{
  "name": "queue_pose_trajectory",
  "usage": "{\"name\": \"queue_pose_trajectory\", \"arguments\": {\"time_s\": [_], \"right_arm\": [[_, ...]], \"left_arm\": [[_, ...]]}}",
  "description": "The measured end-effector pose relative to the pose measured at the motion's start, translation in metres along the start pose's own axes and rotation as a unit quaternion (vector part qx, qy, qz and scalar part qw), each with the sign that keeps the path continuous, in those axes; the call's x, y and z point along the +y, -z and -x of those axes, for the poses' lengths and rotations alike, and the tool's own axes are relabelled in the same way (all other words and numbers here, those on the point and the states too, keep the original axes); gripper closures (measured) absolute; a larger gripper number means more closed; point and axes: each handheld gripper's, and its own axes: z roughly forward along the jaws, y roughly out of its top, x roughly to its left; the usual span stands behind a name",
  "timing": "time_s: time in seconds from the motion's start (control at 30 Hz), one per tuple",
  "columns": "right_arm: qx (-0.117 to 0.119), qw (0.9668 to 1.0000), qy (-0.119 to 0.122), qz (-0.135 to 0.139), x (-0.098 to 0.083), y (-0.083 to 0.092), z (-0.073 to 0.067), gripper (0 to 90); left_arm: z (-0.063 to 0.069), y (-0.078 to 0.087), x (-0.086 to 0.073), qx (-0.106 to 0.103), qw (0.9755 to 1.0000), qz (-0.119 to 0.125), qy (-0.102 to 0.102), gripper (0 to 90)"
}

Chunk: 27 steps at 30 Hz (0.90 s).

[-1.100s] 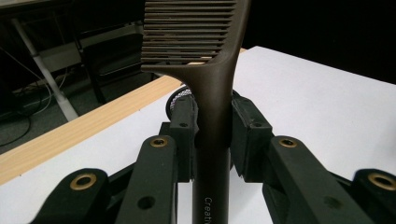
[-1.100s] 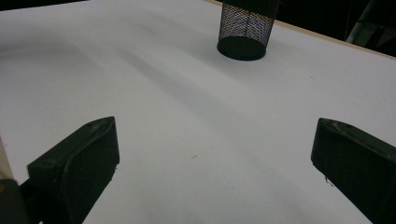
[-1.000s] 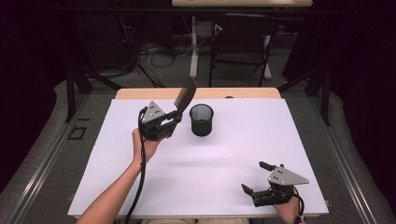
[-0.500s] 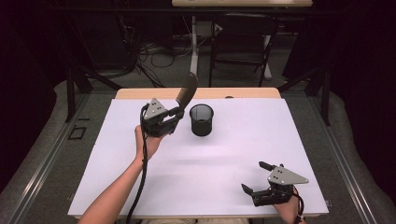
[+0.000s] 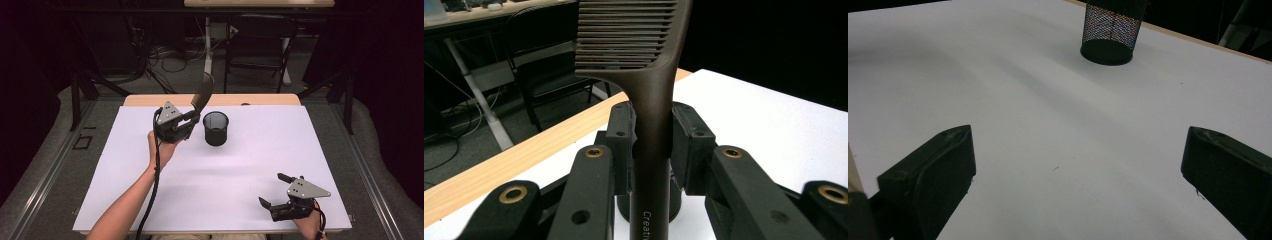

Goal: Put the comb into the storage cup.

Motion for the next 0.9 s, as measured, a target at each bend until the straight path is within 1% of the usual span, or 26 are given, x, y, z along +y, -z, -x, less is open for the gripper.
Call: {"name": "queue_pose_trajectory", "arguments": {"time_s": [0.17, 0.3, 0.4, 0.63, 0.77, 0.9], "right_arm": [[0.001, 1.0000, 0.000, 0.001, 0.000, -0.001, 0.000, 0.6], [0.000, 1.0000, -0.001, 0.000, 0.000, 0.000, 0.000, 0.6], [0.001, 1.0000, 0.002, 0.000, 0.000, 0.000, 0.000, 0.6], [0.000, 1.0000, -0.001, 0.001, 0.000, 0.000, 0.000, 0.6], [0.000, 1.0000, 0.002, 0.001, 0.000, 0.000, 0.000, 0.6], [0.000, 1.0000, 0.000, 0.000, 0.000, 0.000, 0.000, 0.6]], "left_arm": [[0.000, -0.002, 0.003, 0.001, 1.0000, 0.002, -0.003, 72.7], [-0.001, -0.003, 0.006, 0.003, 1.0000, 0.008, 0.000, 72.7], [-0.001, -0.004, 0.007, 0.003, 0.9999, 0.012, 0.000, 72.7], [-0.003, -0.008, 0.009, 0.004, 0.9999, 0.014, 0.001, 72.7], [-0.003, -0.010, 0.010, 0.005, 0.9998, 0.017, 0.002, 72.7], [-0.004, -0.012, 0.012, 0.004, 0.9999, 0.017, 0.000, 72.7]]}}
